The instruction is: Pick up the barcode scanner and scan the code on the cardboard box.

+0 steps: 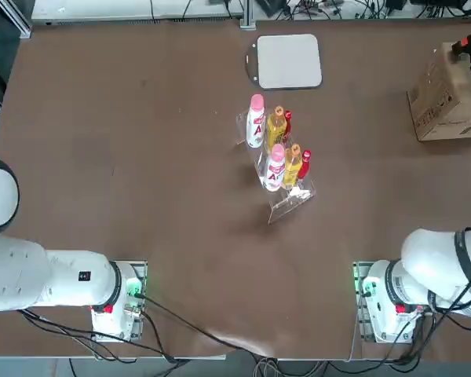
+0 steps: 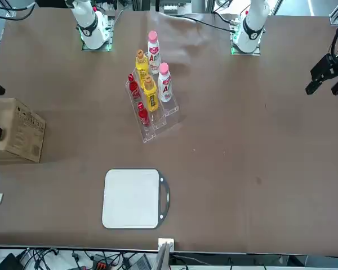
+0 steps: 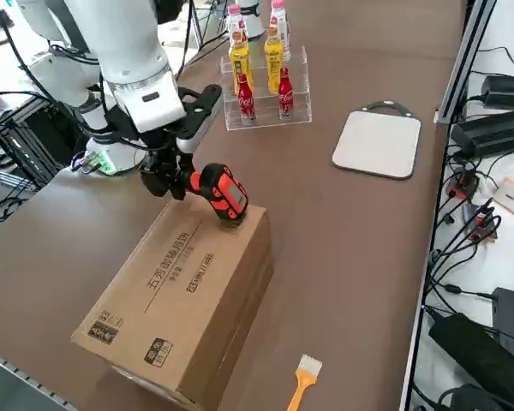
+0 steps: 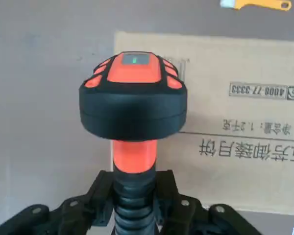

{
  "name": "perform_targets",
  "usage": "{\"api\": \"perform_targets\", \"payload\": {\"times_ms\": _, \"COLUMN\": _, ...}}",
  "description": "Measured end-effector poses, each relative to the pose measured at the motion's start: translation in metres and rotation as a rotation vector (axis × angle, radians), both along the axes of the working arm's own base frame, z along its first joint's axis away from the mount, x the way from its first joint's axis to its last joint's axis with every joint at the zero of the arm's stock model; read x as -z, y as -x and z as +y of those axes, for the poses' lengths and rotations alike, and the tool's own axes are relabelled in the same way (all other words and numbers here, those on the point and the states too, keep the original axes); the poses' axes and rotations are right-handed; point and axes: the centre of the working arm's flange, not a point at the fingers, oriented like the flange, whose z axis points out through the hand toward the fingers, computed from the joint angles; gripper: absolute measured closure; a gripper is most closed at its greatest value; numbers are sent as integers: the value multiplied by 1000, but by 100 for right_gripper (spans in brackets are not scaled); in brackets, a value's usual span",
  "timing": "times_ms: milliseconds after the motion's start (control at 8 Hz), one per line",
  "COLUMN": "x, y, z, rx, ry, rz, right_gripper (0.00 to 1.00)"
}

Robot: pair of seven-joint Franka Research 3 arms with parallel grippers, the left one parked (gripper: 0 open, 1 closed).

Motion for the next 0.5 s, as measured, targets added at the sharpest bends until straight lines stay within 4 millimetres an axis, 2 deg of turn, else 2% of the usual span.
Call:
{"api": "perform_targets", "payload": {"times_ms": 125, "x": -6, "y": -6, "z": 14, "rx": 3, "ry": 2, "rz": -7, "right_gripper": 57}}
{"api": "perform_targets", "payload": {"times_ms": 250, "x": -13, "y": -14, "z": 40, "rx": 16, "ry": 0, "rz": -4, "right_gripper": 57}}
{"api": "perform_targets", "payload": {"times_ms": 375, "x": -18, "y": -26, "z": 80, "rx": 34, "ry": -1, "rz": 2, "right_gripper": 57}}
{"api": "perform_targets", "payload": {"times_ms": 500, "x": -21, "y": -40, "z": 130, "rx": 54, "ry": 0, "rz": 6, "right_gripper": 57}}
